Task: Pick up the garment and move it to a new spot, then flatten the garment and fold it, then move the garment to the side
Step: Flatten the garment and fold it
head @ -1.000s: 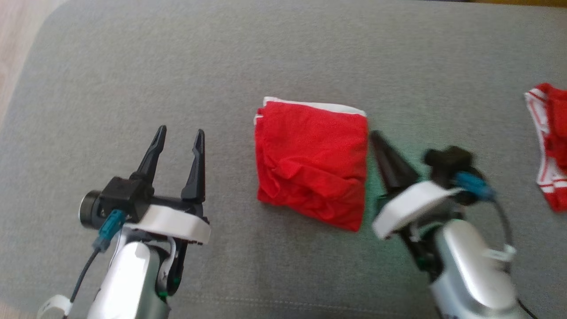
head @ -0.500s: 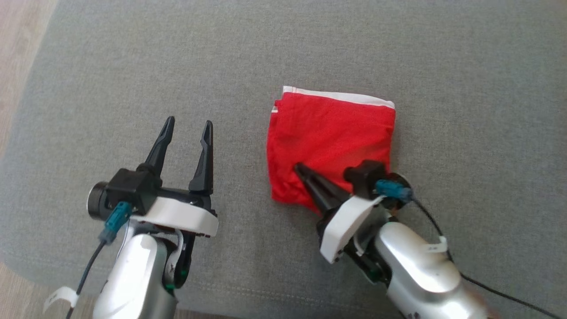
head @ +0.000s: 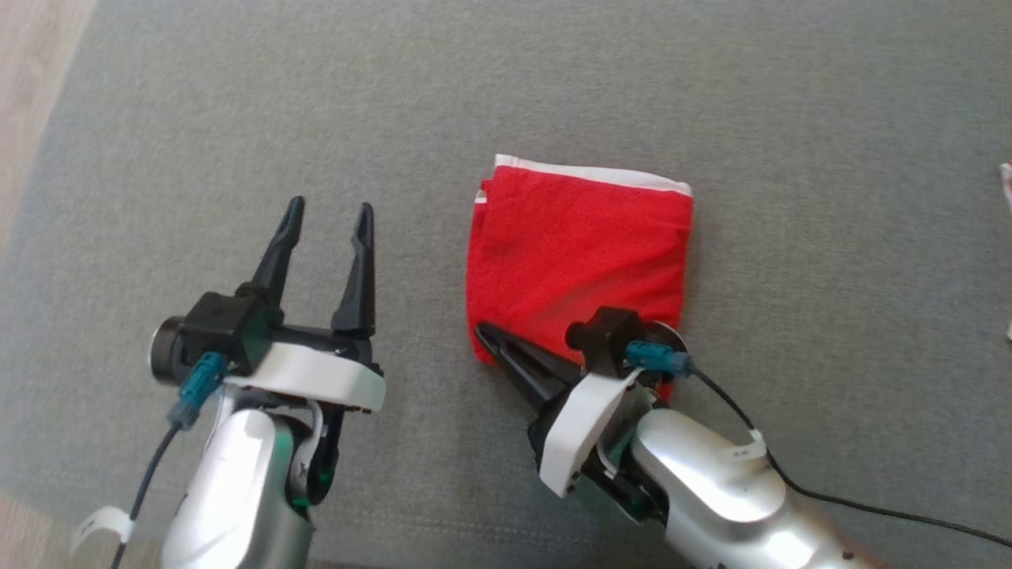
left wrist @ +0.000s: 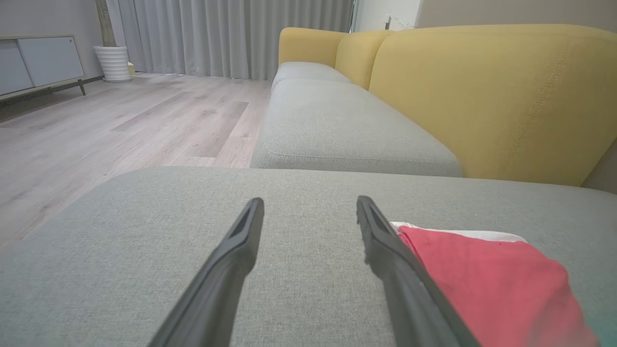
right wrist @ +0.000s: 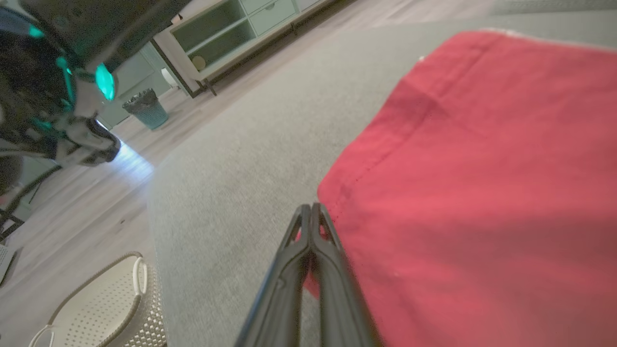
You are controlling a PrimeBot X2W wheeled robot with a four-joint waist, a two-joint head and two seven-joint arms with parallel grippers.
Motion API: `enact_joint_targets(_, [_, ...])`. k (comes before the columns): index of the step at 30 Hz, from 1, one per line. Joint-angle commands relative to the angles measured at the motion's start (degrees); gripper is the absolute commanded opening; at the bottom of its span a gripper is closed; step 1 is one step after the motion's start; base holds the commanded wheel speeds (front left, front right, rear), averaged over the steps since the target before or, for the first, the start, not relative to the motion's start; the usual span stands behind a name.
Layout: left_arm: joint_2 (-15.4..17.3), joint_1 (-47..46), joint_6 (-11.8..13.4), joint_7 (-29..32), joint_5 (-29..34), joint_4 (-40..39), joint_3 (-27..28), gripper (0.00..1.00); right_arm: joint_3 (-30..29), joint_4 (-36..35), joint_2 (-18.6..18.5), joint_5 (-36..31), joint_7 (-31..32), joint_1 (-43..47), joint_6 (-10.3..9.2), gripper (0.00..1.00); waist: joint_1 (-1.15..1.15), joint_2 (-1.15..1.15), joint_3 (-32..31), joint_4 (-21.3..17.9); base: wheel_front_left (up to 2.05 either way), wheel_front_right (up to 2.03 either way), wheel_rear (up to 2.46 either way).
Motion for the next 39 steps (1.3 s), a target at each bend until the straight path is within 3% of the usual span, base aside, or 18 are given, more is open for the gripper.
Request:
enact_joint_targets(1, [0.8,-0.8,0.3,-0.3,0.4,-1.8,2.6,1.00,0.2,-2.9,1.1,0.5,-1.9,-1.1,-0.05,0.00,0.00,0.00,-0.9,-1.1,0.00,0.00,0.00])
enact_joint_targets(3, [1.1,-0.2,0.3,-0.3,0.5,-1.9,3.1,1.00,-1.0,-4.9,1.1,0.8,-3.0,-0.9,-0.05,0.00,0.00,0.00,-1.6,-2.1,0.00,0.00,0.00])
enact_joint_targets(4, [1.2,0.1,0.4,-0.3,0.6,-1.9,3.3,1.00,-2.0,-6.1,0.8,0.8,-3.3,-0.7,-0.05,0.21,0.00,0.00,-2.0,-2.6,0.00,0.00,0.00])
enact_joint_targets(5, [1.4,0.4,0.4,-0.3,0.6,-1.9,3.5,1.00,-3.2,-7.6,0.5,0.9,-3.7,-0.2,-0.05,0.86,0.00,0.00,-2.4,-3.0,0.00,0.00,0.00])
enact_joint_targets(6, [1.5,0.6,0.4,-0.3,0.6,-2.0,3.8,1.00,-4.6,-9.1,-0.1,0.5,-3.9,0.2,-0.05,1.00,0.00,0.00,-2.8,-3.5,0.00,0.00,0.00])
enact_joint_targets(9, [1.9,1.4,0.5,-0.3,0.8,-2.2,4.3,1.00,-10.3,-13.6,-2.0,-0.7,-3.8,2.7,-0.05,1.00,0.00,0.00,-4.1,-4.4,0.00,0.00,0.00])
enact_joint_targets(13, [2.1,2.6,0.7,-0.3,0.6,-2.9,5.1,1.00,-22.1,-18.1,-3.6,-5.3,-2.5,7.1,-0.05,1.00,0.00,0.00,-5.7,-5.6,0.00,0.00,0.00])
enact_joint_targets(23, [3.9,7.0,1.0,-0.3,0.7,-5.7,6.4,1.00,-47.8,-32.7,-1.7,-18.0,4.6,21.0,-0.05,1.00,0.00,0.00,-8.9,-7.9,0.00,0.00,0.00])
enact_joint_targets(27, [4.2,8.7,1.1,-0.1,0.6,-5.9,6.1,1.00,-51.6,-36.8,-0.9,-19.8,7.1,25.4,-0.05,1.00,0.00,0.00,-10.1,-8.4,0.00,0.00,0.00])
enact_joint_targets(39, [5.4,13.0,1.8,2.0,0.7,-6.1,5.3,1.00,-52.5,-42.1,0.4,-21.0,11.1,32.7,-0.05,1.00,0.00,0.00,-13.8,-8.9,0.00,0.00,0.00])
